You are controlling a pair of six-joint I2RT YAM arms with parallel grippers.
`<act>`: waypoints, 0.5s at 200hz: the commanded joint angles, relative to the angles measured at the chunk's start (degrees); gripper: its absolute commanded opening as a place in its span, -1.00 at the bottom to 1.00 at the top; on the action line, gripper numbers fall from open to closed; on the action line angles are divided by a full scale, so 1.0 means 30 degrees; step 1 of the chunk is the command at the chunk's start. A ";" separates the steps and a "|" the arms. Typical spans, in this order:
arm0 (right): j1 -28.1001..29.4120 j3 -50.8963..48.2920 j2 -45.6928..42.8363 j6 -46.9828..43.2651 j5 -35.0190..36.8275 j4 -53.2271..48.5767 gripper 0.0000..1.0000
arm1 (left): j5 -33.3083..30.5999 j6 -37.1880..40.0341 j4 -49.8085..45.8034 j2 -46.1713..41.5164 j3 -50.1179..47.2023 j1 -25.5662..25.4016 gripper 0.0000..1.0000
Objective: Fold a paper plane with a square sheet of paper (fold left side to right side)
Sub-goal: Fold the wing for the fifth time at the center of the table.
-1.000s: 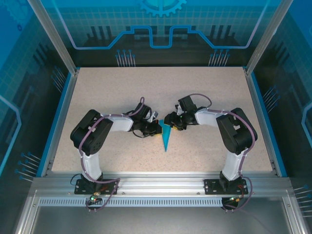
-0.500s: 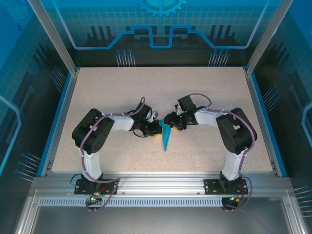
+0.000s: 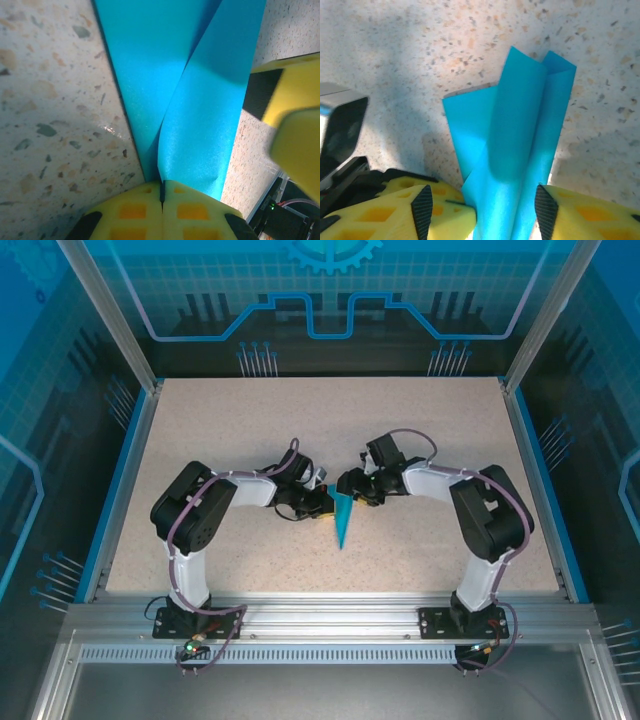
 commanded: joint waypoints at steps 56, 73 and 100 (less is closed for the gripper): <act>-0.0077 -0.0645 -0.1215 -0.0260 -0.0888 0.0348 -0.41 | -0.0291 0.0430 -0.0783 0.0799 0.0192 -0.0053 -1.00; 0.0156 -0.0303 -0.0739 -0.0289 -0.0717 0.0168 -0.61 | -0.0344 0.0463 -0.0888 0.0772 0.0194 -0.0049 -1.00; 0.0277 -0.0210 -0.0186 -0.0354 -0.0507 -0.0056 -0.77 | -0.0404 0.0497 -0.0993 0.0727 0.0176 -0.0063 -1.00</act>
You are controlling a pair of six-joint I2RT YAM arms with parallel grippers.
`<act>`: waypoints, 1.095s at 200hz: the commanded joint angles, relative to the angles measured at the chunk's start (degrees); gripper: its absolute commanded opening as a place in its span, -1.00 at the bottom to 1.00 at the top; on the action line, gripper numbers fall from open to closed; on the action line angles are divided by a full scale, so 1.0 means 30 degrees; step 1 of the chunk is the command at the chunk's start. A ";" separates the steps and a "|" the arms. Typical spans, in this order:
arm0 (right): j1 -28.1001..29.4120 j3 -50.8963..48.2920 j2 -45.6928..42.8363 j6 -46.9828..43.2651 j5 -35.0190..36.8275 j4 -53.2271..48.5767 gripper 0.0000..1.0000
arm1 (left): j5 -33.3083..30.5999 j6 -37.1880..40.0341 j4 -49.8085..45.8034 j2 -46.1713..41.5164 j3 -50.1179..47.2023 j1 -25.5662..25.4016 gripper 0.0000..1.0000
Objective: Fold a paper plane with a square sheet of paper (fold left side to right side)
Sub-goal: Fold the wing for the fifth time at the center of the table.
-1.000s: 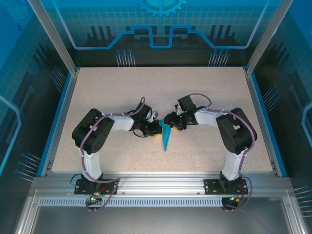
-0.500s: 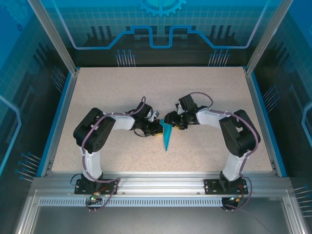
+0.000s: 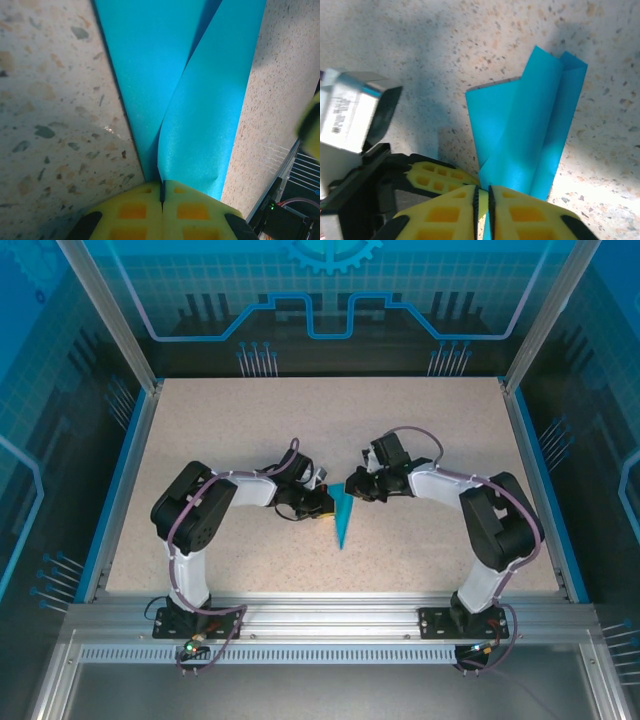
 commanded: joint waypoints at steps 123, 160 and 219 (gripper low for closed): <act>0.0380 0.0528 0.2099 -0.0656 0.0388 -0.1030 -0.80 | -0.0628 0.0563 -0.1358 0.0756 0.0139 -0.0031 -1.00; 0.0399 0.0657 0.2384 -0.0788 0.0626 -0.1601 -0.80 | -0.0678 0.0558 -0.1447 0.0756 0.0169 -0.0044 -1.00; 0.0392 0.0082 0.2736 -0.0511 0.1154 -0.2445 -0.81 | -0.0600 0.0522 -0.1458 0.0395 0.0213 -0.0034 -0.97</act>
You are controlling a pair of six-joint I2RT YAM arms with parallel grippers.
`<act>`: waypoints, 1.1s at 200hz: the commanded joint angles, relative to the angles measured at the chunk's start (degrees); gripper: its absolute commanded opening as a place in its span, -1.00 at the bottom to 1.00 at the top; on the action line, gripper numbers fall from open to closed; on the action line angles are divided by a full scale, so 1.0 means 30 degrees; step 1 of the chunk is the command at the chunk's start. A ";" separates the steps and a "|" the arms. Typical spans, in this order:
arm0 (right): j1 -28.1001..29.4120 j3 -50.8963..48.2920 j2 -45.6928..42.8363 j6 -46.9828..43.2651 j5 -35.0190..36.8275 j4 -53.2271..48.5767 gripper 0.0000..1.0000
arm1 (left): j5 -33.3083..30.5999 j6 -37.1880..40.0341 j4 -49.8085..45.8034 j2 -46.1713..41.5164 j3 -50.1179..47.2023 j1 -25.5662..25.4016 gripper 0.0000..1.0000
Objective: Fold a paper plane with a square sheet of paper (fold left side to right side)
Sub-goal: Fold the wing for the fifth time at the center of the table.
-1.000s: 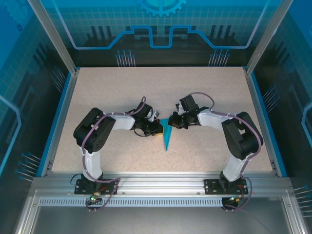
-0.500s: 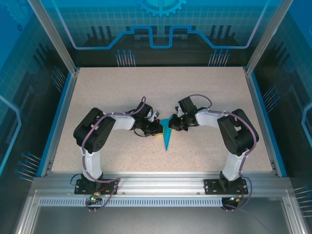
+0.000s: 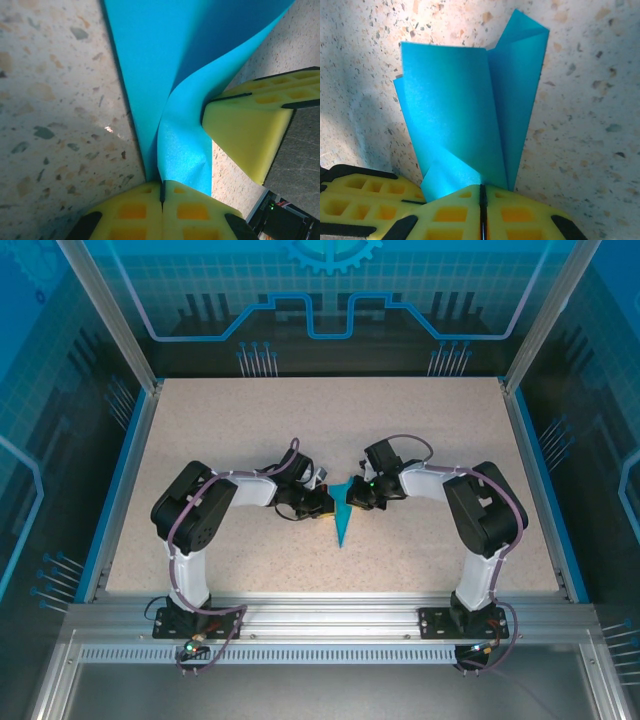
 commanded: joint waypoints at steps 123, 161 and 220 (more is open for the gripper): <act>0.0249 -0.0713 0.0829 -0.0154 0.0579 -0.1444 -0.83 | 0.1401 -0.0222 -0.3137 -0.3593 0.0637 -0.0577 -0.57; 0.0307 -0.0650 0.0896 -0.0154 0.0551 -0.1431 -0.84 | 0.2115 -0.1344 -0.2031 -0.2654 0.1023 -0.1604 -0.60; 0.0327 -0.0593 0.0895 -0.0243 0.0614 -0.1606 -0.84 | 0.1648 -0.1372 -0.2213 -0.1385 0.1620 -0.2333 -0.61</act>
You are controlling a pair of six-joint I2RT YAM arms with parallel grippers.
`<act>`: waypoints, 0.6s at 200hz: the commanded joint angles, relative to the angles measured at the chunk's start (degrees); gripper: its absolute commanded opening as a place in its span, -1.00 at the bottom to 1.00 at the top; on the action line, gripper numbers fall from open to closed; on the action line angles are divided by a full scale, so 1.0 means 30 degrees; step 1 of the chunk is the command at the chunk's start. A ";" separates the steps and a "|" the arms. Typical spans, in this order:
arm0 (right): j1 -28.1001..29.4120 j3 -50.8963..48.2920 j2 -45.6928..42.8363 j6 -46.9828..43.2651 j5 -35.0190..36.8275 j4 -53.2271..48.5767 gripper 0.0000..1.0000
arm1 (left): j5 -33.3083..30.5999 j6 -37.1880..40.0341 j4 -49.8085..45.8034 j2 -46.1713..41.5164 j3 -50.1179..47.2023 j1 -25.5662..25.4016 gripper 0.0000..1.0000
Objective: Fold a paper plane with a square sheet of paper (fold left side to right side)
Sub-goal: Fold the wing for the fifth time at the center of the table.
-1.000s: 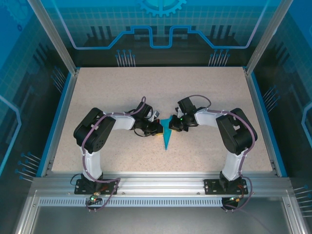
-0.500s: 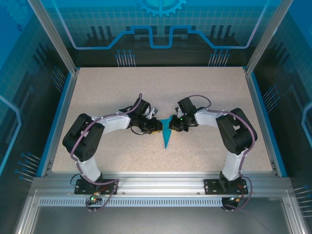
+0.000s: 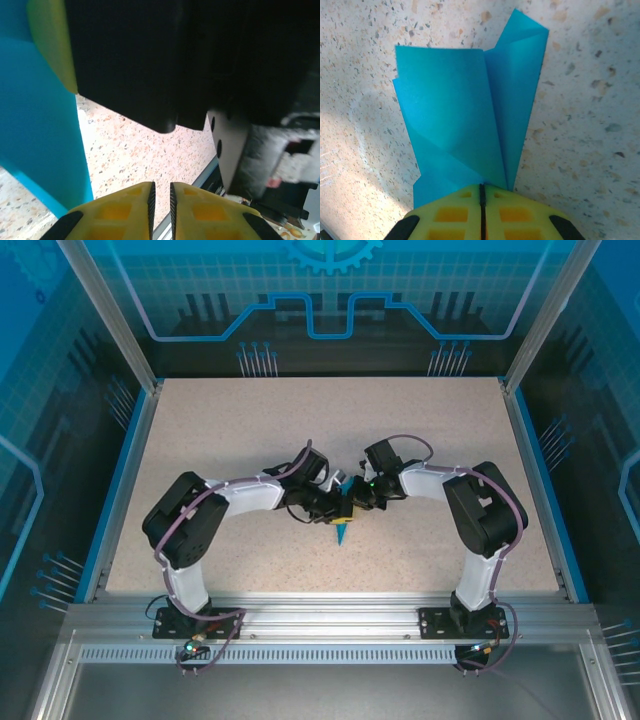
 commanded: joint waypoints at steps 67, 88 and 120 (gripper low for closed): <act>0.0399 -0.0417 0.0946 -0.0339 0.0742 -0.1790 -0.84 | -0.0704 -0.0487 -0.0189 0.1210 -0.0372 -0.0133 -0.61; 0.0402 -0.0405 0.0976 -0.0355 0.0747 -0.1819 -0.84 | -0.0765 -0.0733 0.0207 0.1332 -0.0766 -0.0175 -0.61; 0.0402 -0.0329 0.1007 -0.0431 0.0796 -0.1940 -0.85 | -0.0693 -0.1157 0.0894 0.1737 -0.1248 -0.0268 -0.60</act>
